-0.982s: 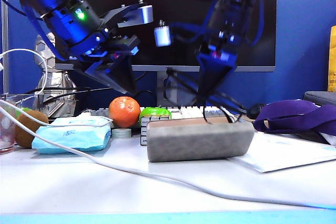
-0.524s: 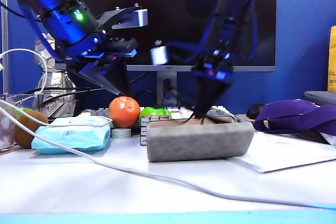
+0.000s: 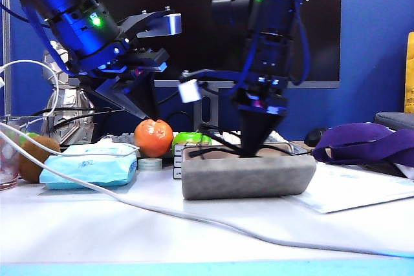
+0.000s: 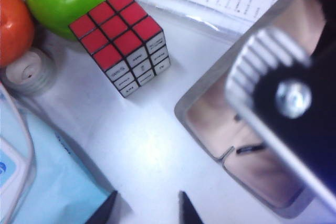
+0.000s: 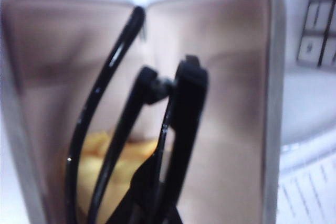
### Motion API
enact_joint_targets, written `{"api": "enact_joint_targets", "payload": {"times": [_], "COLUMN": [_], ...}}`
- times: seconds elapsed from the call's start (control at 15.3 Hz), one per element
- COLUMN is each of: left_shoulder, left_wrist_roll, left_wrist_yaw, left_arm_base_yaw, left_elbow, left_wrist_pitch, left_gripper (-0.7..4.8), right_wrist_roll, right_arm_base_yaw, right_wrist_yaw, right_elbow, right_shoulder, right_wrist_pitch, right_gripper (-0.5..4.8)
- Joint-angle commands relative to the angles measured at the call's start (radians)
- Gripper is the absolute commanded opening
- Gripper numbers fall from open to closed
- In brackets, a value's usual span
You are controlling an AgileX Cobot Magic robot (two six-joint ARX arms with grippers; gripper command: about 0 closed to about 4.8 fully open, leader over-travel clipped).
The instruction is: Pick up the glasses, fold the temples of the glasses, place the glasses into the glasses case, and finally close the glasses case.
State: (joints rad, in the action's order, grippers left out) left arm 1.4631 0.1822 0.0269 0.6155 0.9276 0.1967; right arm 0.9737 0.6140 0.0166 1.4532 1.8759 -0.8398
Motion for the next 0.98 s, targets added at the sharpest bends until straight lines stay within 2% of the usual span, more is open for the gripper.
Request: {"api": "enact_joint_targets", "payload": {"times": [0.07,0.26,0.33,0.39,0.46,0.52,0.79,0.98], "left_shoulder": [-0.005,-0.005,-0.005,-0.005,-0.005,-0.005,-0.005,-0.005], "left_wrist_roll": [-0.007,-0.007,-0.007,-0.007,-0.007,-0.008,-0.008,-0.008], "left_wrist_yaw": [0.000,-0.001,-0.001,-0.001,-0.001,-0.001,-0.001,-0.001], "left_arm_base_yaw": [0.000,0.000,0.000,0.000,0.000,0.000,0.000,0.000], "left_elbow": [0.003,0.003,0.003,0.003,0.003,0.003,0.003,0.003], "left_wrist_pitch": [-0.007,-0.007,-0.005,-0.003,-0.002,0.001,0.013,0.027], "left_gripper": [1.52,1.52,1.52,1.51,1.51,1.52,1.51,1.51], "right_wrist_roll": [0.004,-0.010,-0.031,-0.037,-0.040,-0.048,-0.072,-0.154], "right_arm_base_yaw": [0.008,0.027,0.036,0.037,0.037,0.037,0.050,0.055], "right_wrist_yaw": [-0.023,-0.037,-0.040,-0.040,-0.041,-0.041,-0.041,-0.043], "right_elbow": [0.000,0.000,0.000,0.000,0.000,0.001,0.001,0.001], "right_shoulder": [-0.002,-0.001,-0.001,-0.001,-0.001,-0.003,-0.051,-0.121], "right_wrist_pitch": [-0.012,-0.008,-0.008,-0.013,-0.017,-0.016,-0.016,-0.016], "right_gripper": [-0.05,-0.05,0.11,0.78,1.68,2.04,2.04,2.01]}}
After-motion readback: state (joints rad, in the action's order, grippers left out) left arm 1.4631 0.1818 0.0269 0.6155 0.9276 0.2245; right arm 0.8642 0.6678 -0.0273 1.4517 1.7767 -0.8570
